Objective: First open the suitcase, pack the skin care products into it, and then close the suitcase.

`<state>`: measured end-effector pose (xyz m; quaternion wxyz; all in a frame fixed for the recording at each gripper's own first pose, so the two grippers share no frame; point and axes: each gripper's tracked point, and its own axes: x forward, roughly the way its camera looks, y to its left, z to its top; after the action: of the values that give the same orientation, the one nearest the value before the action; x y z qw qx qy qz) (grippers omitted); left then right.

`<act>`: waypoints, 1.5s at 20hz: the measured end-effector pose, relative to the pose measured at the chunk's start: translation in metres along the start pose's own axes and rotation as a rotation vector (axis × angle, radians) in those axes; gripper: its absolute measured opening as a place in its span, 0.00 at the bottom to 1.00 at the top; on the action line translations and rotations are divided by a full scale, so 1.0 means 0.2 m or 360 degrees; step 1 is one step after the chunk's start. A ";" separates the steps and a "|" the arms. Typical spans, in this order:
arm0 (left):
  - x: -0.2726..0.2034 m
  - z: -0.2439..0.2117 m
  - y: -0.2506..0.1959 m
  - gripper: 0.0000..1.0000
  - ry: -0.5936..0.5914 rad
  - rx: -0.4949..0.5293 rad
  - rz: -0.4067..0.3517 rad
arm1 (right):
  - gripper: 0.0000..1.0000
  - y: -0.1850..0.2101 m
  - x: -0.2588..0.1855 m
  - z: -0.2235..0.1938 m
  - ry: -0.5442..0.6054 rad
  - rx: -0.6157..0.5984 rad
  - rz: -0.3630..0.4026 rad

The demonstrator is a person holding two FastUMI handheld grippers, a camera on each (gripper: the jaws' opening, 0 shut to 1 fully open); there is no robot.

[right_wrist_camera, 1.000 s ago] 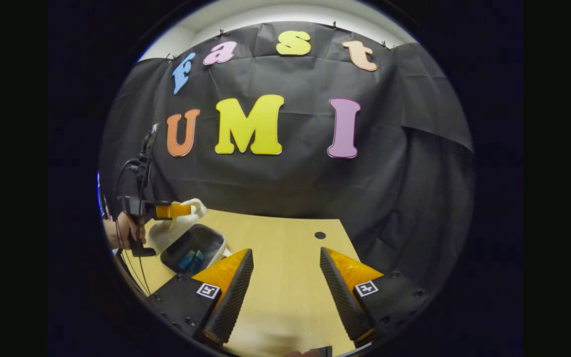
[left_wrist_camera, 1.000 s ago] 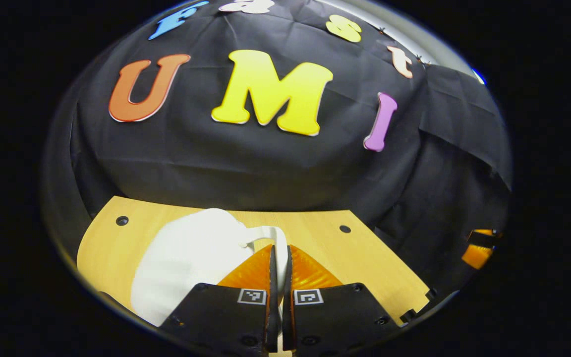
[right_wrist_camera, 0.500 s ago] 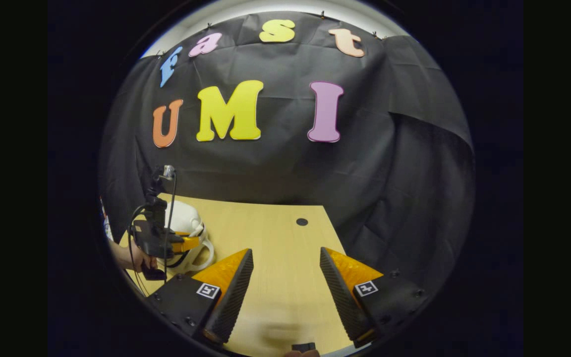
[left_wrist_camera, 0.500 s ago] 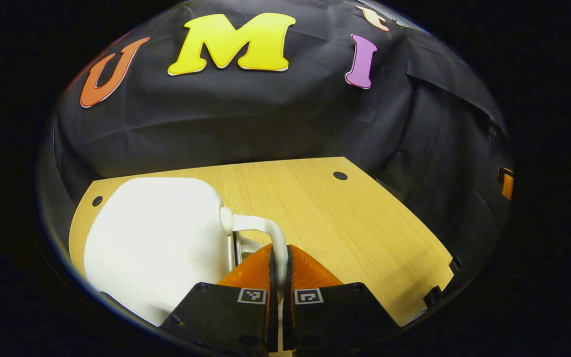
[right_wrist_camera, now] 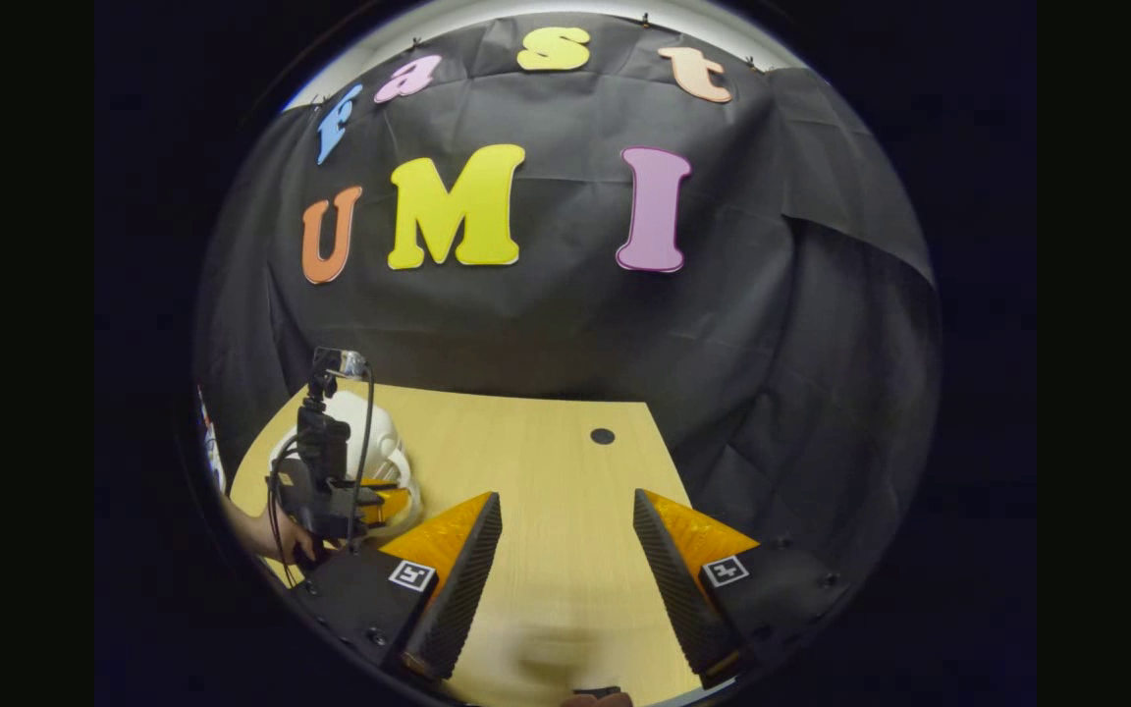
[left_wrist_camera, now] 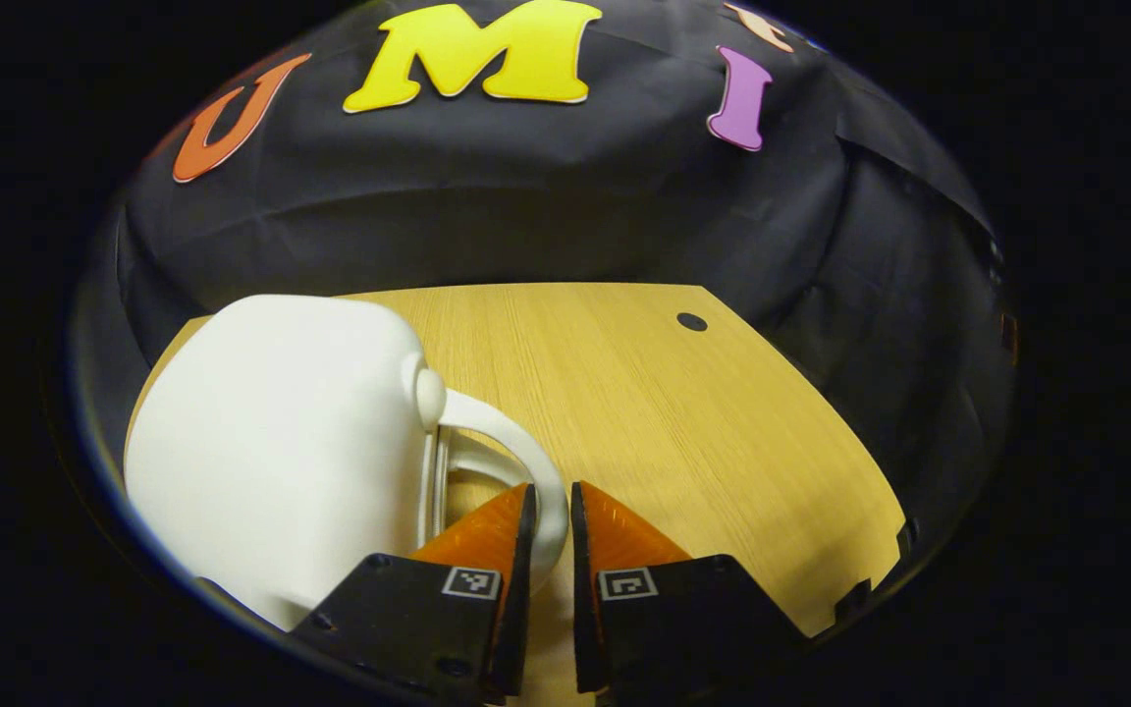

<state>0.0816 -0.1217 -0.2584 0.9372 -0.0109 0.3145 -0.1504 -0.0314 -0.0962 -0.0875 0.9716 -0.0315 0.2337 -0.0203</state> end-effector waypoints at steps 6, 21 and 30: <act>-0.32 0.46 0.05 0.96 -0.0380 0.0075 0.0181 | 0.80 0.15 0.08 0.18 -0.0125 0.0042 0.0083; -1.27 1.23 0.35 0.98 -0.1161 0.0013 0.0470 | 0.80 0.57 0.03 0.96 -0.0800 0.0116 0.0044; -1.28 1.24 0.33 0.98 -0.1192 0.0075 0.0461 | 0.80 0.62 0.03 0.95 -0.0785 0.0097 0.0054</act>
<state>0.0529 -0.0030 0.0832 0.9985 0.0011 -0.0539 -0.0097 0.0631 0.0374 0.0695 0.9999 -0.0024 -0.0106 -0.0026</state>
